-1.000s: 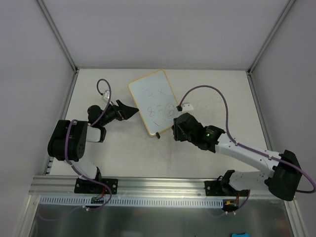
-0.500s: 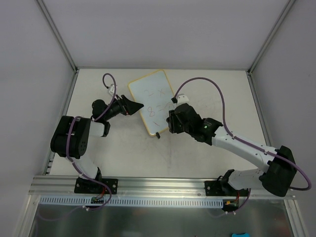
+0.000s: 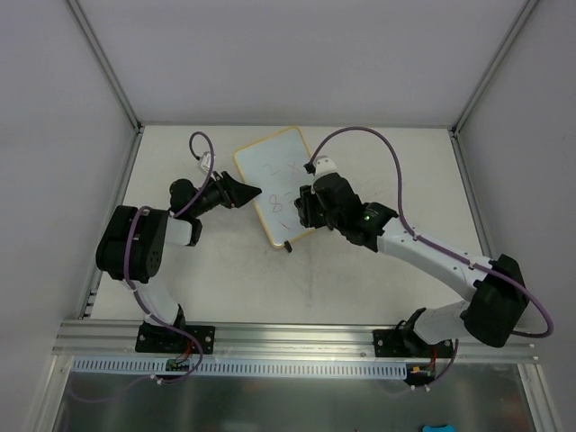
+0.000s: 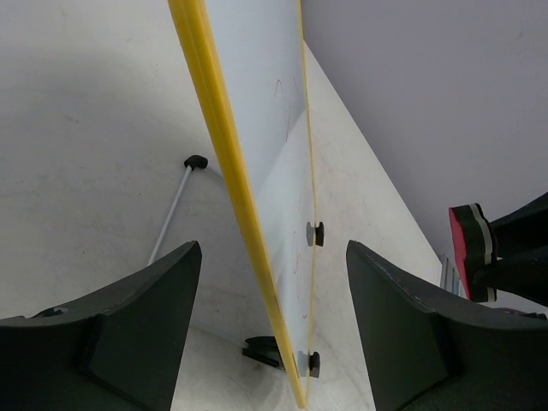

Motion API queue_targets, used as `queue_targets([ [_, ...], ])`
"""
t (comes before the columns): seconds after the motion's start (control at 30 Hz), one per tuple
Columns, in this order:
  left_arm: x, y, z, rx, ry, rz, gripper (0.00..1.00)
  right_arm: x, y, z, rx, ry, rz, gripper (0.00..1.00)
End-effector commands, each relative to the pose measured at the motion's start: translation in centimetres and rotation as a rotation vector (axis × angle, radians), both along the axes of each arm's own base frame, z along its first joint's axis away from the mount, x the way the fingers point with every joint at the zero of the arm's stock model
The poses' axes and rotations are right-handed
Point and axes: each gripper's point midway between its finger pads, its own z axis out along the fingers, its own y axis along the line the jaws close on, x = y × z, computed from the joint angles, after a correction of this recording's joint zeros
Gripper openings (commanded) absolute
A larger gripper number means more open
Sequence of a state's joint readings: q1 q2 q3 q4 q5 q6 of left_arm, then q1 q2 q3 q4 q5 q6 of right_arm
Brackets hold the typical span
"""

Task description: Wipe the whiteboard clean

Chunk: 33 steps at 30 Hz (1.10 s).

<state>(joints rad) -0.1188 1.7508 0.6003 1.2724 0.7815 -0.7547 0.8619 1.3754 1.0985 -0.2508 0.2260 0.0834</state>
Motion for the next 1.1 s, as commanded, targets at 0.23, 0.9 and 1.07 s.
queue_targets([
  [0.23,0.3,-0.7,3.8,0.0,-0.223,-0.044,0.52,4.3,2.5,3.7,0.026,-0.126,0.033,0.0],
  [0.9,0.1,-1.7,2.7,0.015,-0.205,-0.07,0.24,9.9,5.2,3.5,0.03,-0.177,0.047,0.0],
  [1.07,0.1,-1.8,2.3,0.013,-0.198,-0.075,0.21,10.6,5.4,3.9,0.028,-0.199,0.045,0.0],
])
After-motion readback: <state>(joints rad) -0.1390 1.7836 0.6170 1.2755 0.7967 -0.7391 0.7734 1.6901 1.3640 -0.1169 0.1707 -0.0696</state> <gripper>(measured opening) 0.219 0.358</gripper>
